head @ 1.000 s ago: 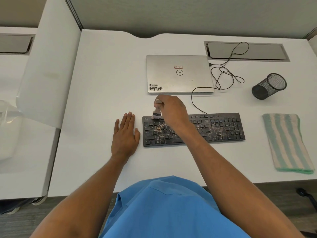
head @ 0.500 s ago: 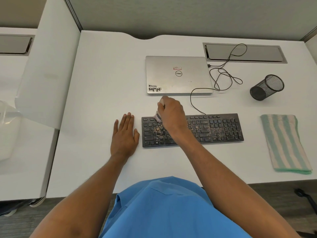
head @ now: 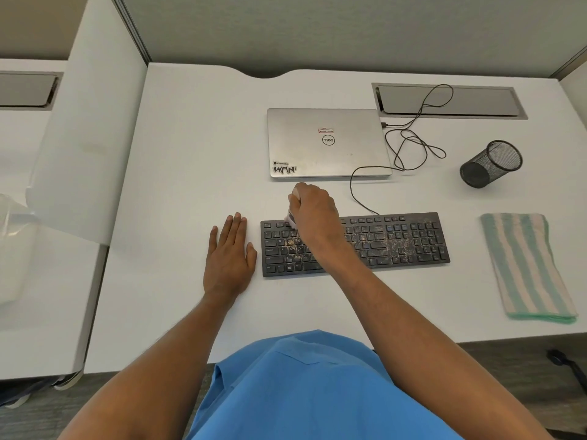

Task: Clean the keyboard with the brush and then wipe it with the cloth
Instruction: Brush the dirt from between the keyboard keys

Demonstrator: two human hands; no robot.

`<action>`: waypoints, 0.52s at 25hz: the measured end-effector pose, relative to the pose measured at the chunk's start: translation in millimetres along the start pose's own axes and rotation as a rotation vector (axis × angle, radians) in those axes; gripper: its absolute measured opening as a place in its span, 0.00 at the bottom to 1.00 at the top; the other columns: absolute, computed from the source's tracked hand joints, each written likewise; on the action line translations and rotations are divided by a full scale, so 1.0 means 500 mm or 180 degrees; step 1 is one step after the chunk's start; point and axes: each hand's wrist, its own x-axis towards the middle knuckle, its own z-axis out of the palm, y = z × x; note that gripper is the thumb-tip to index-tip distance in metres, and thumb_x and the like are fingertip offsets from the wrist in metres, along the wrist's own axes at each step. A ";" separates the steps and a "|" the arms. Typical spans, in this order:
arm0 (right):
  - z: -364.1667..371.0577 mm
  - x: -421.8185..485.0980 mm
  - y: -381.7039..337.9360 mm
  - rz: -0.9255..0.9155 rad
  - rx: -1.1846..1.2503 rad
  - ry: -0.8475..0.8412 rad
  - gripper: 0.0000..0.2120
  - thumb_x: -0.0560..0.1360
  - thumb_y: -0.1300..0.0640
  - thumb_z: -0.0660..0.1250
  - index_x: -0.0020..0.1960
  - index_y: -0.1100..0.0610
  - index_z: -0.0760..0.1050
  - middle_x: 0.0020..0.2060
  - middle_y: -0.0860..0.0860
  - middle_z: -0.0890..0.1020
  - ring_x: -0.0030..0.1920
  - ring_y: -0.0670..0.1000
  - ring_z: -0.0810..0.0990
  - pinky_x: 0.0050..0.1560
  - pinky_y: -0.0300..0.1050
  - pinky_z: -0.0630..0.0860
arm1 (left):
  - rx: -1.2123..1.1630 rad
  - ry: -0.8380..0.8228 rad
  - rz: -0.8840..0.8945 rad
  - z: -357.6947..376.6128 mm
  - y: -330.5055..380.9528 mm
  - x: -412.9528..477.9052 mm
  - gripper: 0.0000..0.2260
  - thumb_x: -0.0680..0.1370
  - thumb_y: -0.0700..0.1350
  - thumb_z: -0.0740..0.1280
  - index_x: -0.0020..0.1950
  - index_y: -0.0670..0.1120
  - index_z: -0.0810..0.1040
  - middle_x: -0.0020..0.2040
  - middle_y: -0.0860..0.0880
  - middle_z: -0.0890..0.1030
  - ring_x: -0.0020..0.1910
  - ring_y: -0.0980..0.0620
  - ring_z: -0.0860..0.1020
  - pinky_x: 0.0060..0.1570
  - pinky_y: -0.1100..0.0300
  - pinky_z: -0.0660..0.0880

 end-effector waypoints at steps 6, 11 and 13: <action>-0.001 0.002 -0.002 0.0008 -0.0033 0.0113 0.11 0.83 0.56 0.57 0.41 0.54 0.64 0.36 0.53 0.78 0.36 0.56 0.81 0.39 0.53 0.79 | -0.0024 0.0016 -0.0009 0.002 0.001 0.000 0.29 0.84 0.51 0.51 0.85 0.42 0.60 0.85 0.46 0.60 0.85 0.49 0.55 0.84 0.45 0.49; 0.004 0.000 -0.001 -0.0023 -0.0031 0.0261 0.12 0.83 0.53 0.56 0.42 0.55 0.69 0.34 0.51 0.78 0.35 0.54 0.79 0.39 0.51 0.77 | -0.0010 -0.0002 -0.0013 -0.001 0.001 0.000 0.29 0.84 0.51 0.51 0.85 0.43 0.60 0.85 0.46 0.60 0.85 0.50 0.55 0.84 0.45 0.49; 0.003 -0.002 0.010 -0.0024 -0.0102 0.0149 0.11 0.83 0.55 0.58 0.45 0.57 0.72 0.37 0.52 0.80 0.37 0.55 0.80 0.41 0.51 0.77 | -0.0034 0.0010 -0.0010 0.000 0.001 0.000 0.29 0.84 0.51 0.51 0.85 0.43 0.60 0.85 0.46 0.60 0.85 0.49 0.55 0.84 0.45 0.49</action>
